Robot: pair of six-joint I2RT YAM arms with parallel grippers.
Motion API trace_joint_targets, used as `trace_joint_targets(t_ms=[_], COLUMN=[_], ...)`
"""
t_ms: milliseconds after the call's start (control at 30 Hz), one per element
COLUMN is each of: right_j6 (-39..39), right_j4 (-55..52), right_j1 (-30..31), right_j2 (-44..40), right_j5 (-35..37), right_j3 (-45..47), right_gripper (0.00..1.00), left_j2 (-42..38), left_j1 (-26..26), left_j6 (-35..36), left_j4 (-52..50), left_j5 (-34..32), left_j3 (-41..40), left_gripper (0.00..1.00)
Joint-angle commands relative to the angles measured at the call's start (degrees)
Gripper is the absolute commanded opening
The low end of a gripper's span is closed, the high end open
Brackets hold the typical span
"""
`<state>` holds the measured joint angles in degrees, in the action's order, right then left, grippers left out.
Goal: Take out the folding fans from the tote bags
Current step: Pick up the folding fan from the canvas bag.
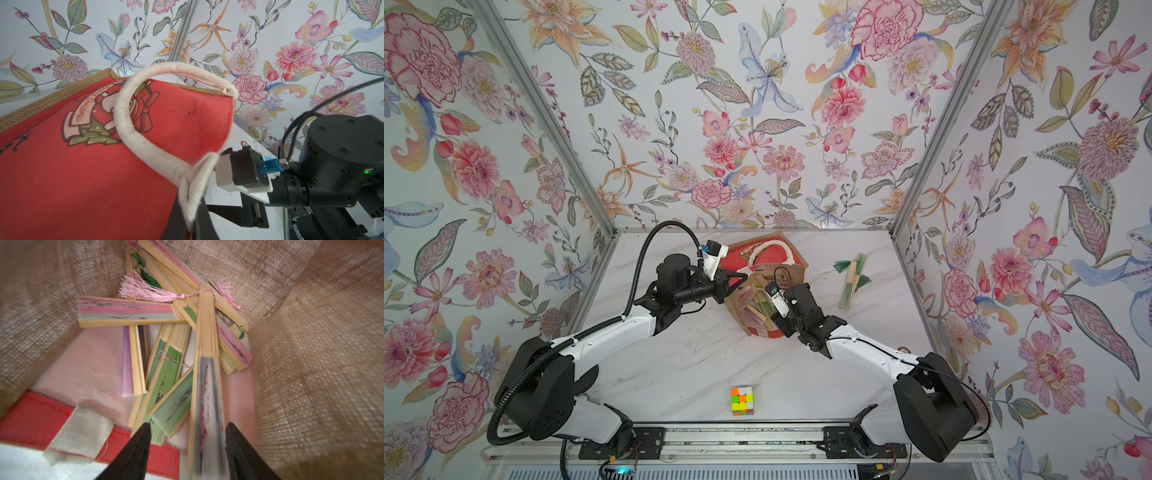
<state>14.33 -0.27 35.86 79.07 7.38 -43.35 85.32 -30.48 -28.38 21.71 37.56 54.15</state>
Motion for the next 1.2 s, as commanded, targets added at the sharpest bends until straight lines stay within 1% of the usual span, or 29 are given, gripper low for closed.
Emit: trace_joint_targets(t_ms=[0,100,267,467,567,700,867,1033,1167], right_j6=[0.22,0.0,0.09,0.0,-0.02,-0.37,-1.22,-2.34,-2.79], right_j4=[2.92,5.33,5.66,7.53,8.09,6.47,1.83,-2.83,-3.73], right_j1=[-1.59,-3.12,-5.2,-5.34,-5.37,-5.43,-5.86,-5.88,-5.72], right_j2=[1.71,3.23,5.85,6.48,6.48,7.47,10.06,13.03,13.84], right_j5=[1.04,0.07,-2.42,-7.21,-7.94,-7.35,-6.83,-3.46,-1.91], right_j3=[-2.15,-1.78,-2.14,-0.58,-0.09,-1.09,-4.09,-6.93,-7.5], right_gripper=[0.59,0.58,0.57,0.58,0.58,0.57,0.56,0.55,0.53], left_j2=[0.88,1.08,0.98,1.23,1.57,1.75,1.78,1.86,1.65], left_j1=[0.52,0.46,0.48,0.67,0.6,0.61,0.61,0.64,0.68], left_j6=[-2.74,-3.24,-2.87,-3.0,-3.26,-3.97,-4.23,-4.26,-4.05], left_j4=[2.22,2.19,1.13,1.01,1.29,2.01,2.02,1.99,1.67], left_j5=[4.4,4.4,4.19,4.17,4.42,5.22,5.42,5.77,5.72], left_j3=[1.18,1.35,1.74,2.09,2.27,2.28,2.45,2.61,2.56], left_gripper=[0.0,0.0,0.0,0.0,0.0,0.0,0.0,0.0,0.0])
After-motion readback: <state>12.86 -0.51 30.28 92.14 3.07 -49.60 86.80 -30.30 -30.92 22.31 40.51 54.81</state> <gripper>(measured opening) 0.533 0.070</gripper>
